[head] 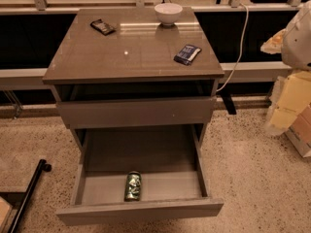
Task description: Pick green can from middle drawer and place on counter
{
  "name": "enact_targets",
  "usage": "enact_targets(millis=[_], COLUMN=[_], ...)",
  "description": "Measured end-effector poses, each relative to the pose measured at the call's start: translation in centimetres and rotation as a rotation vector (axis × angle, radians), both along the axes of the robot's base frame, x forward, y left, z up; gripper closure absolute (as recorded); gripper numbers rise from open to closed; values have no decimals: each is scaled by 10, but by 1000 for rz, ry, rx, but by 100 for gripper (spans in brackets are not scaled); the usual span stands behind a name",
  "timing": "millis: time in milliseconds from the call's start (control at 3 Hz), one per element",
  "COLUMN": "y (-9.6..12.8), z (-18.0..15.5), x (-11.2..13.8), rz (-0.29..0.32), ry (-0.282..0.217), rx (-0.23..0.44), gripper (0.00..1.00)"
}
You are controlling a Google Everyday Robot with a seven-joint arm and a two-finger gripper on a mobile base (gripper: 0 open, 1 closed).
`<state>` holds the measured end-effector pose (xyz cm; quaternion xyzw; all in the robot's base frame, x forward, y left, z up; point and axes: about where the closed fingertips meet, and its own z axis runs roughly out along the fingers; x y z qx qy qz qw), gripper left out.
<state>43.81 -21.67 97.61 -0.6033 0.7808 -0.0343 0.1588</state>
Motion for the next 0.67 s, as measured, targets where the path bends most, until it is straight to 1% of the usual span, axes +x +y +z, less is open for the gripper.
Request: enact_targets(millis=[333,667], y=[0,2], z=[0,-14], x=[0,5], rz=[0,-57], ry=[0,18], rx=[0,14], gripper=[0,0])
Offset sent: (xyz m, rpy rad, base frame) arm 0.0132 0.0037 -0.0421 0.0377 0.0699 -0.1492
